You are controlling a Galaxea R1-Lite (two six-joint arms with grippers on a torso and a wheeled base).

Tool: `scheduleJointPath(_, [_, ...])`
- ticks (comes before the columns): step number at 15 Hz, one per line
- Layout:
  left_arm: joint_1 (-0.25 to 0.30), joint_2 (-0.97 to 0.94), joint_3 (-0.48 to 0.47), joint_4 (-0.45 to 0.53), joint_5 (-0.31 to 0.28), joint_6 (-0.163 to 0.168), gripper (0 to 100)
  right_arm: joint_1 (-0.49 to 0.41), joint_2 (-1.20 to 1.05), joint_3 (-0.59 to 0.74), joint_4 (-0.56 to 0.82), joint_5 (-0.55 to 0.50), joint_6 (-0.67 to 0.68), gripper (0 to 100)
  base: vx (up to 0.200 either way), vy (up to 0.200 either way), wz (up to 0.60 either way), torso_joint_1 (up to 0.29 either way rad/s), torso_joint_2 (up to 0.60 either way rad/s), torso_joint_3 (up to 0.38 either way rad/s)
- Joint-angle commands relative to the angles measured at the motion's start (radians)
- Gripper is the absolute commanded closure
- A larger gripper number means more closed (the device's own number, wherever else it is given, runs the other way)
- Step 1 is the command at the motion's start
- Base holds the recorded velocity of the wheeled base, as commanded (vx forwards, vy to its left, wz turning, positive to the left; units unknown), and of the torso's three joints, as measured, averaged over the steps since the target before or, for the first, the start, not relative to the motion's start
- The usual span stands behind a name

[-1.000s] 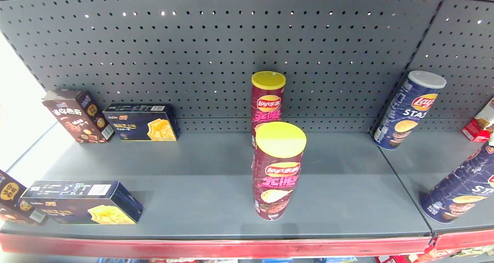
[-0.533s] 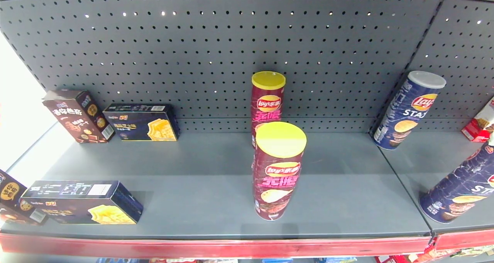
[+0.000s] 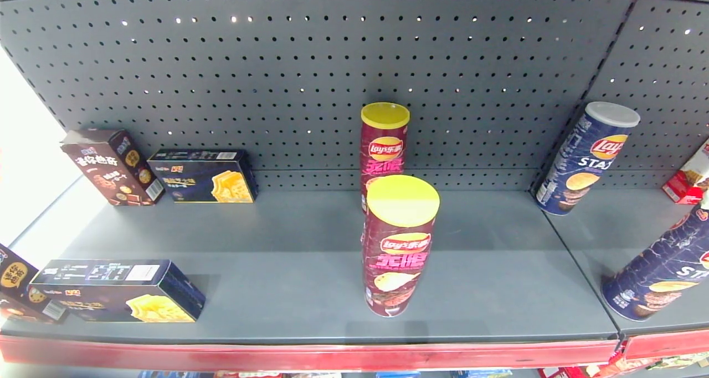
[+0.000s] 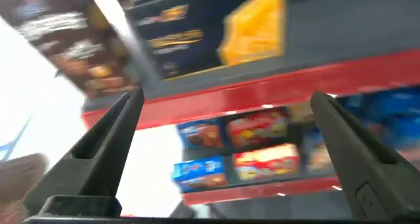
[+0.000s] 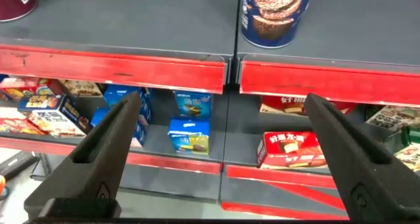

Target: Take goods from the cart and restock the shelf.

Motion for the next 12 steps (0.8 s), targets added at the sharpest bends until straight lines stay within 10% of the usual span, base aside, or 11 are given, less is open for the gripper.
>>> scheduleJointPath(1, [0.001, -0.004, 0.019, -0.037, 0.064, -0.005, 0, 0.0, 0.002, 0.001, 0.0, 0.001, 0.0, 0, 0.0, 0.0, 0.0, 0.0, 0.0, 0.0])
scheduleJointPath(5, [0.001, -0.004, 0.006, 0.006, -0.163, -0.076, 0, -0.159, -0.02, 0.001, 0.0, -0.001, 0.0, 0, 0.0, 0.0, 0.0, 0.0, 0.0, 0.0])
scheduleJointPath(12, [0.004, -0.004, 0.006, 0.04, -0.137, -0.151, 0, -0.118, -0.09, 0.001, -0.002, 0.001, 0.0, 0, 0.0, 0.0, 0.0, 0.0, 0.0, 0.0])
